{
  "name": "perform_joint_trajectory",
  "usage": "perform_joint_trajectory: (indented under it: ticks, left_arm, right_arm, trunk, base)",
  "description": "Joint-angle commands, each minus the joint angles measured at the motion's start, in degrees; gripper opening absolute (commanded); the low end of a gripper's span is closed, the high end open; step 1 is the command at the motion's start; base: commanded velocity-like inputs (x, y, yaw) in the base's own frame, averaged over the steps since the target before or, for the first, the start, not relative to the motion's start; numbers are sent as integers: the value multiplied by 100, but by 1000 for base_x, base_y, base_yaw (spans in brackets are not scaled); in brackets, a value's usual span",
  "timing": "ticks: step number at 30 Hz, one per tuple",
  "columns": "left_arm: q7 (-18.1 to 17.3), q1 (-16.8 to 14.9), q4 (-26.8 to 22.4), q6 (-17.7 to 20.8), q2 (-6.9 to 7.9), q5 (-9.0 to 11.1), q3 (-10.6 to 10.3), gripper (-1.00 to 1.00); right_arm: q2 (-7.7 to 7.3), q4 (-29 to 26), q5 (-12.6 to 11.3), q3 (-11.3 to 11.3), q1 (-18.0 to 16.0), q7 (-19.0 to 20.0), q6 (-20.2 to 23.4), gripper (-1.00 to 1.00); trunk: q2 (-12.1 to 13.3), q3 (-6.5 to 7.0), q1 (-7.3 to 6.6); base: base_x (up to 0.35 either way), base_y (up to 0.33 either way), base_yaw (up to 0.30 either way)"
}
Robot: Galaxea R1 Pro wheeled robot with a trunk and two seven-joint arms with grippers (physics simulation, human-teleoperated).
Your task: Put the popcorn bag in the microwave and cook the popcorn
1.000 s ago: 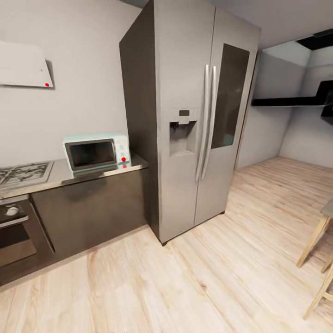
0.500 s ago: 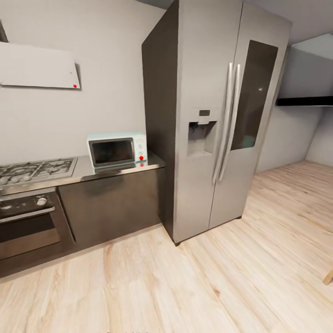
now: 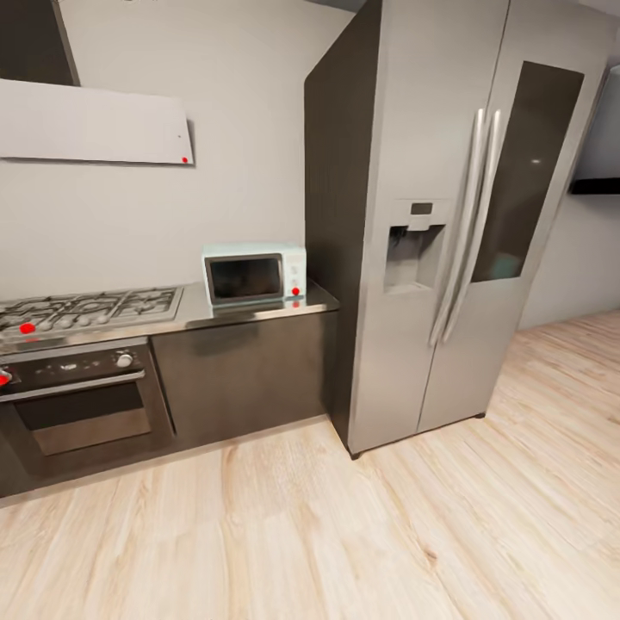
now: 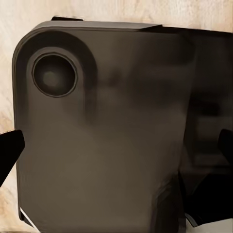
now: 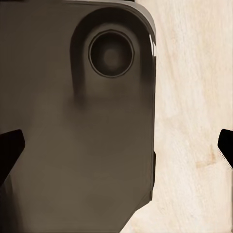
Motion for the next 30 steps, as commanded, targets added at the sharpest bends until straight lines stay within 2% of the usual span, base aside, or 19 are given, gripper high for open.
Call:
perform_joint_trajectory:
  ticks: [1,10,30]
  left_arm:
    - [-4,0,-2,-10,-2,42,4,100]
    - [6,0,-2,11,1,42,1,100]
    - [-4,0,-2,52,7,60,9,100]
  right_arm:
    - [0,15,-7,-8,-4,-3,-38,100]
    - [1,15,1,-8,-4,-3,-38,100]
    - [-8,15,-7,-8,-4,-3,-30,100]
  trunk:
    - [-2,-7,0]
    - [-2,-34,0]
    - [-2,-36,0]
  base:
    - [0,0,251]
    - [22,0,230]
    - [317,0,5]
